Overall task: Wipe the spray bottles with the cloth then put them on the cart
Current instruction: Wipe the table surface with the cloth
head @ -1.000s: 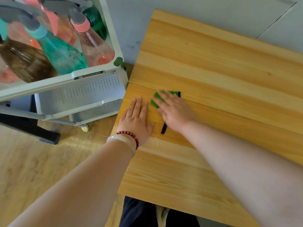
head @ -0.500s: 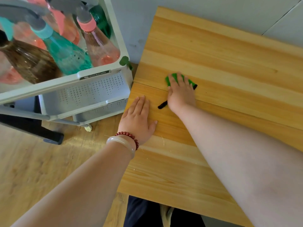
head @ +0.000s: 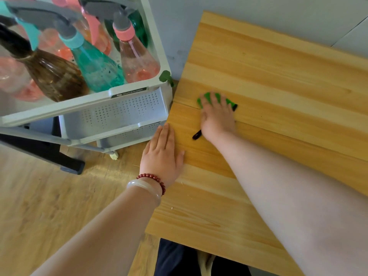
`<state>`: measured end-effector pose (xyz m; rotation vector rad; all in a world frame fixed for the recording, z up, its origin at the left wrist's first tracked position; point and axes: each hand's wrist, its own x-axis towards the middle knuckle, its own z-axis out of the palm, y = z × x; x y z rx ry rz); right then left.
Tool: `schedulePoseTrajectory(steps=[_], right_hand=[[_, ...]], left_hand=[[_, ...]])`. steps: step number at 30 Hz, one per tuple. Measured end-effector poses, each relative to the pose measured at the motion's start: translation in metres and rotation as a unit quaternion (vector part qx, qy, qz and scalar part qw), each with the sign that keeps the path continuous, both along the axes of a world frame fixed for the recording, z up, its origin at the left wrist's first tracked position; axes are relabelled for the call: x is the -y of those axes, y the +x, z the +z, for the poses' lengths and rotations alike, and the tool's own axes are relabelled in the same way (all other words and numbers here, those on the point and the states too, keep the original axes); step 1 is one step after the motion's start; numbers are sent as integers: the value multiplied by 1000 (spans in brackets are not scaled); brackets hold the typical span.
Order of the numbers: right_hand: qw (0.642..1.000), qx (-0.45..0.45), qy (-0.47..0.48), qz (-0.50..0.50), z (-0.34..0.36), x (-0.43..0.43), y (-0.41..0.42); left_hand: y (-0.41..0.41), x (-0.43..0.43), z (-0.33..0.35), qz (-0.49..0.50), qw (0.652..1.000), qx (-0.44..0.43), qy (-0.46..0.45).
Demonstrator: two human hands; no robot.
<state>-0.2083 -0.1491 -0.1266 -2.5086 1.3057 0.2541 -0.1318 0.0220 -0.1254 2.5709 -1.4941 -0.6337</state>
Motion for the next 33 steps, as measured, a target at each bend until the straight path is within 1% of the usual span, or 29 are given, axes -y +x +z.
schedulePoseTrajectory(steps=[1, 3, 5, 6, 7, 8, 10, 11, 12, 13, 14, 16, 17, 18, 19, 20, 22, 23, 24, 25, 28, 29, 30, 31, 32, 33], right_hand=[[998, 15, 2, 66, 0, -14, 2], [981, 26, 24, 193, 2, -35, -1], [958, 25, 43, 284, 2, -33, -10], [951, 19, 44, 306, 2, -25, -13], [953, 12, 38, 300, 2, -16, -14], [965, 6, 28, 260, 1, -8, -13], [993, 1, 17, 120, 3, -4, -9], [997, -1, 12, 78, 4, -12, -5], [997, -3, 8, 77, 4, -24, -1], [993, 0, 8, 114, 4, -39, 0], [984, 5, 14, 175, 4, -53, -1], [960, 7, 40, 278, 7, -69, -12], [951, 2, 48, 307, 7, -66, -18], [948, -4, 51, 315, 5, -60, -22], [953, -10, 47, 300, 3, -53, -24], [966, -11, 41, 255, 2, -48, -26], [993, -7, 31, 116, 1, -43, -24], [997, -7, 25, 70, 2, -48, -21], [998, -15, 18, 61, 2, -59, -19], [996, -18, 13, 89, 3, -73, -18], [970, -7, 41, 241, 5, -102, -31], [961, -7, 49, 272, 6, -97, -38], [958, -9, 50, 282, 5, -88, -44], [962, -17, 45, 267, 3, -78, -49], [973, -27, 36, 226, 2, -69, -53], [986, -37, 30, 160, 2, -61, -57]], left_hand=[[-1, -6, -2, 4, 1000, 3, -6], [-3, -16, -5, 5, 1000, 3, -13], [-3, -20, -7, -2, 1000, 3, -16], [-2, -21, -8, -6, 1000, 4, -20], [-1, -22, -9, -11, 1000, 2, -21], [0, -24, -9, -14, 1000, -2, -21], [1, -28, -10, -16, 1000, -2, -24], [0, -31, -10, -14, 1000, 0, -26], [-1, -34, -11, -11, 1000, 1, -26], [-4, -38, -11, -9, 1000, 2, -24], [-5, -41, -10, -6, 1000, 7, -26], [-8, -46, -11, -3, 999, 15, -35], [-10, -49, -11, -6, 999, 17, -35], [-11, -51, -12, -8, 999, 17, -31], [-12, -53, -12, -9, 1000, 16, -24], [-13, -54, -11, -10, 1000, 12, -16], [-14, -55, -9, -8, 1000, 7, -12], [-14, -55, -10, -5, 1000, 6, -10], [-15, -54, -10, -2, 1000, 1, -7], [-16, -53, -9, 2, 1000, -1, -9], [-16, -52, -4, 8, 1000, 7, -21], [-16, -52, -2, 6, 1000, 3, -16], [-16, -53, -2, 4, 1000, -2, -8], [-15, -54, -1, 1, 1000, -4, 5], [-14, -54, 0, -4, 1000, -4, 25], [-13, -54, 0, -11, 999, -4, 44]])
